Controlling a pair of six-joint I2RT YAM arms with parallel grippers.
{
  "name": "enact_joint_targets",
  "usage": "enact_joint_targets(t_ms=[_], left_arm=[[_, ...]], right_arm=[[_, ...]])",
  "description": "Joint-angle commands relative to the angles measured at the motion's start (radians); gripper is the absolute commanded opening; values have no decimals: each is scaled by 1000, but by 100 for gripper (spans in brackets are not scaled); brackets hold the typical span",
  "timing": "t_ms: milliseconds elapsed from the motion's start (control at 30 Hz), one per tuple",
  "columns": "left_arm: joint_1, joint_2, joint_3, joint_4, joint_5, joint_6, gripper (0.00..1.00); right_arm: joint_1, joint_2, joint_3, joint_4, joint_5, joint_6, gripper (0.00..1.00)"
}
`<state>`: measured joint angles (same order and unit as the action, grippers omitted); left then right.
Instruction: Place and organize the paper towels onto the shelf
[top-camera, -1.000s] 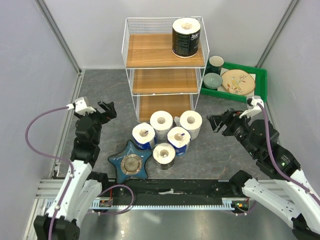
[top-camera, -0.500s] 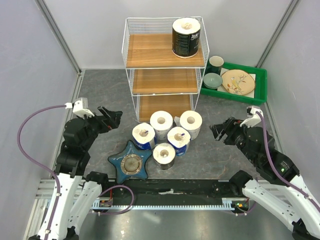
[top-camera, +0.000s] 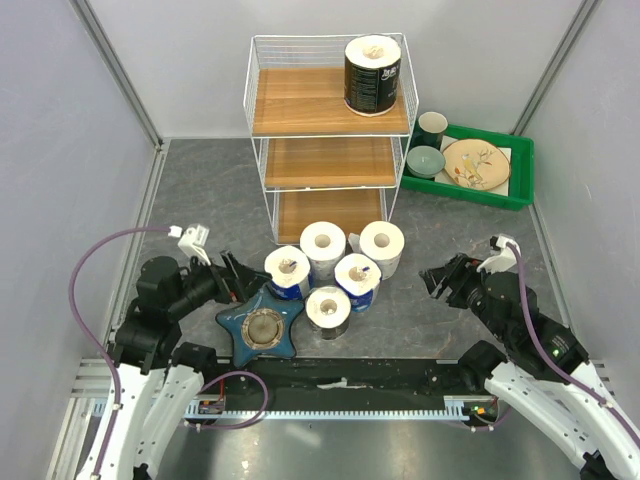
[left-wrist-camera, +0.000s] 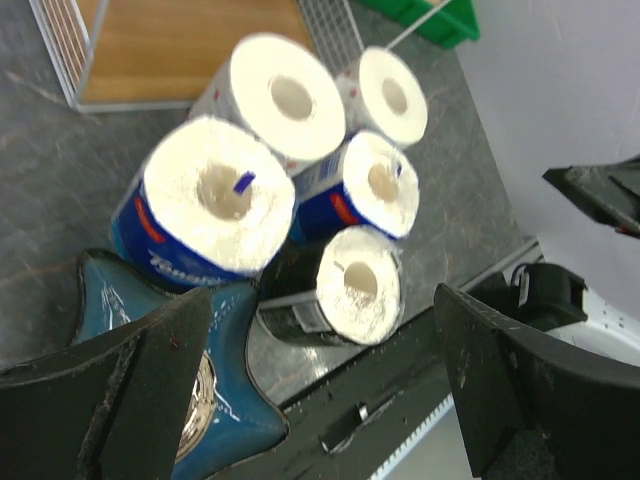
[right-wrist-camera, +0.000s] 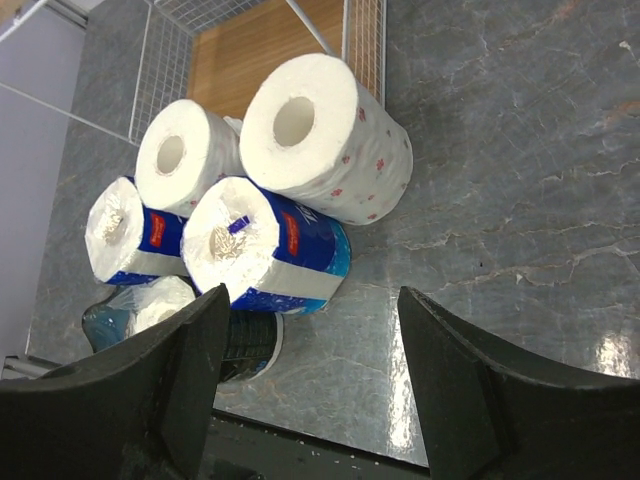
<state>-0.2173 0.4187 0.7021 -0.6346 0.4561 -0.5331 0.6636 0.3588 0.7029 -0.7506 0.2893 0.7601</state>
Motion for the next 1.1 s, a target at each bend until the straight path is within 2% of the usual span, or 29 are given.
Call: enact_joint_targets(t_ms=[0, 133, 200, 300, 367, 500, 533, 567, 600, 633, 733, 833, 933, 967, 1067], left_arm=[[-13, -52, -49, -8, 27, -74, 100], [-16, -31, -10, -16, -20, -67, 100], [-17, 28, 10, -10, -57, -56, 100], [-46, 104, 42, 48, -112, -51, 100], [-106, 147, 63, 81, -179, -62, 100], [-362, 309, 163, 141, -400, -71, 100], [-493, 340, 183, 141, -452, -68, 100], [-564, 365, 201, 136, -588, -68, 100], [-632, 388, 235, 128, -655, -73, 100], [-753, 432, 247, 104, -774, -96, 100], [-925, 477, 246, 37, -974, -209, 100], [-1039, 506, 203, 6, -1107, -322, 99], [-1120, 604, 230, -88, -1219, -425, 99], [-1134, 653, 246, -168, -1243, -456, 99], [-1151, 700, 278, -238, -1280, -541, 98]], right_arm=[[-2, -9, -10, -12, 10, 24, 76], [-2, -11, -16, -10, 14, 31, 76], [-2, -1, -23, -6, 14, 34, 76], [-1, 9, -31, 8, 8, 45, 76], [-1, 8, -34, 11, 4, 50, 76], [-2, -11, -40, -7, 16, 58, 76], [-1, -11, -40, -7, 17, 56, 76], [-1, -12, -40, -10, 19, 58, 76], [-1, -14, -40, -15, 22, 58, 76], [-1, -14, -40, -18, 27, 59, 76], [-2, -23, -40, -21, 27, 62, 76], [-1, -35, -48, -29, 34, 65, 76], [-1, -31, -51, -30, 33, 59, 77], [-2, -27, -49, -29, 33, 58, 77], [-2, -27, -43, -32, 34, 54, 77]])
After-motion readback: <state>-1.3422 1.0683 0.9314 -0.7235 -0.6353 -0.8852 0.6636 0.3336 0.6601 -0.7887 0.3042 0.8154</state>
